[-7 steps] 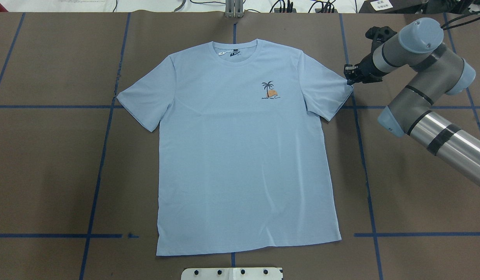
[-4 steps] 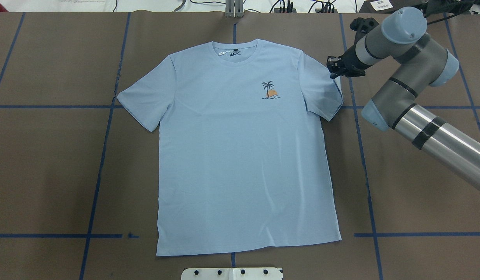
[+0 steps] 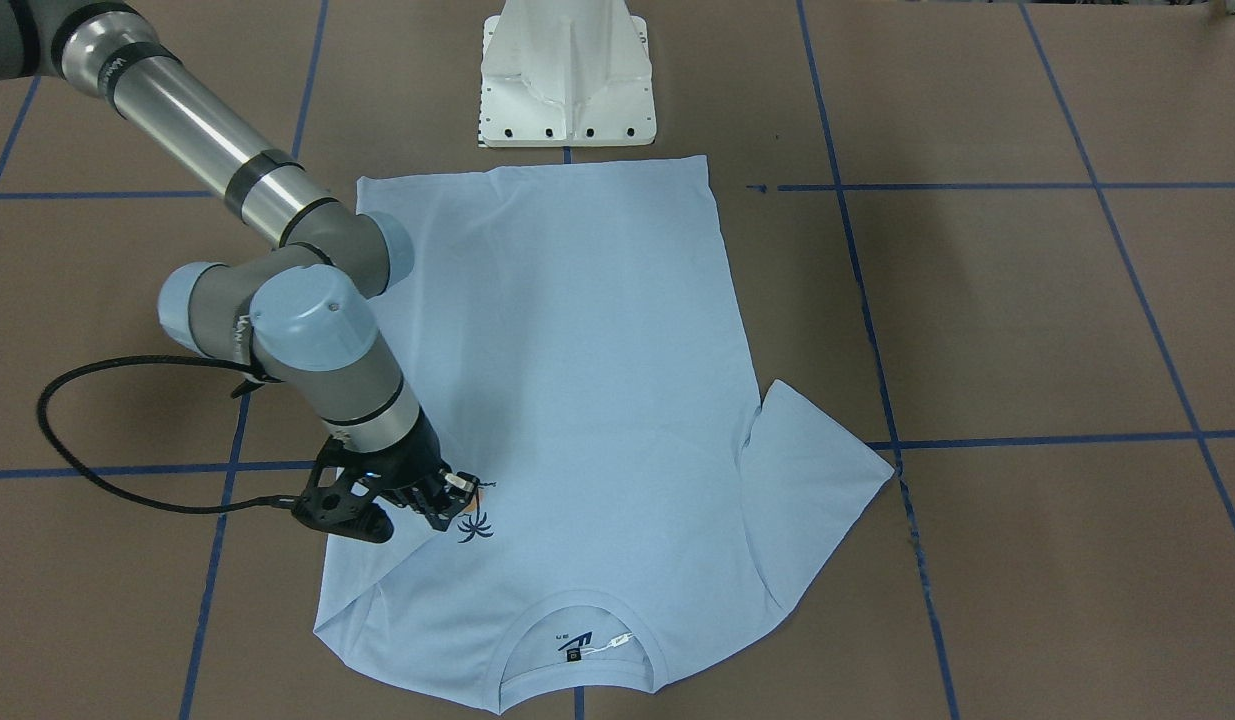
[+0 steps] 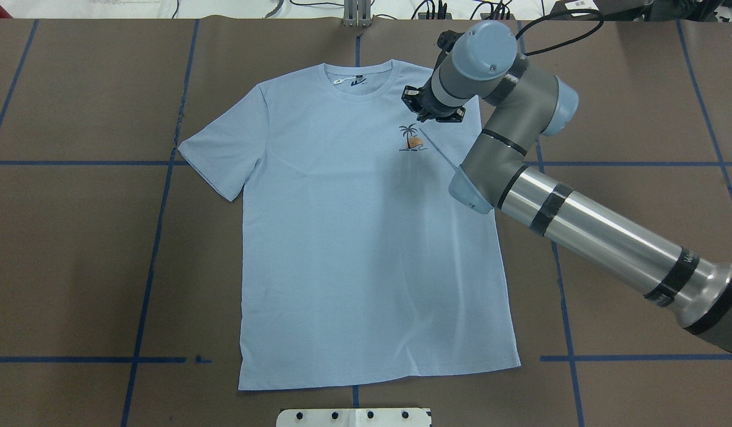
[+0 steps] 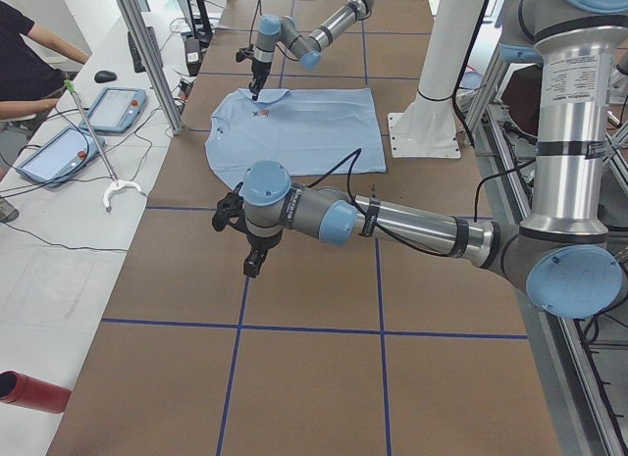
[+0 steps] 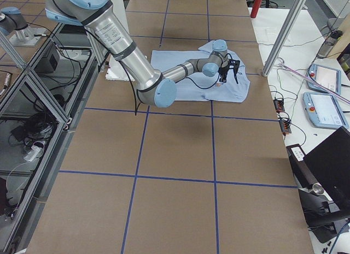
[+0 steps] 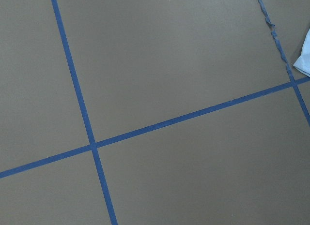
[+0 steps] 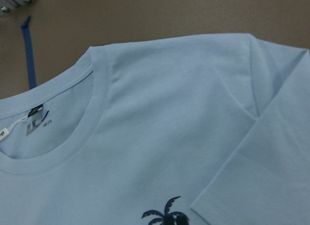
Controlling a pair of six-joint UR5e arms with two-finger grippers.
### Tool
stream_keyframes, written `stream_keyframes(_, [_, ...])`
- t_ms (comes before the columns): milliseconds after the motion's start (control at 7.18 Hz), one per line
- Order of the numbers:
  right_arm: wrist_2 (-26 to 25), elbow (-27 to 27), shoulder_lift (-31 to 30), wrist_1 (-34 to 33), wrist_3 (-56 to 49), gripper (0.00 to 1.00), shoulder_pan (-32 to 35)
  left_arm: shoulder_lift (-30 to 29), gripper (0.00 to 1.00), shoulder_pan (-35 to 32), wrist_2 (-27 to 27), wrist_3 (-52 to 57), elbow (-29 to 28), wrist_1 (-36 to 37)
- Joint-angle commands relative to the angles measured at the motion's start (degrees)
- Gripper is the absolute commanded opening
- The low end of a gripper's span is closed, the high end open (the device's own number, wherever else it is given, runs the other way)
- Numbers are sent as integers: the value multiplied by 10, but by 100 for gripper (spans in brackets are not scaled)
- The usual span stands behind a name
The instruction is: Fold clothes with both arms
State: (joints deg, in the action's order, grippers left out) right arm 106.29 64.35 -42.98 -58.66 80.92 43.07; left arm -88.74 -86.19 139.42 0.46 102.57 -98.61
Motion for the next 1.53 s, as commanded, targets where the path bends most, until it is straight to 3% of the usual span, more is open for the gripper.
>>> stream_keyframes(0, [-38,-6,21,2,6,100,-29,-31,100,4,-1,-29,-18,-2])
stream_keyframes(278, [-36,33,25,1,15,100,-32,-110,100,105,-6,-159,-66,-59])
stream_keyframes(696, [-16,183,-78,4,15,100,-32,-243,100,190,-43,-416,-197,-137])
stream_keyframes(835, [-16,196,-98,8,9,100,-30,-248,100,217,-50,-496,-238,-198])
stream_keyframes(975, [-15,197,-102,20,9,100,-30,-267,99,255,-93,-609,-270,-247])
stream_keyframes(1114, [-15,198,-111,21,9,100,-30,-287,96,296,-148,-688,-288,-251])
stream_keyframes(1392, [-16,205,-114,21,9,100,-30,-292,88,341,-182,-719,-291,-248])
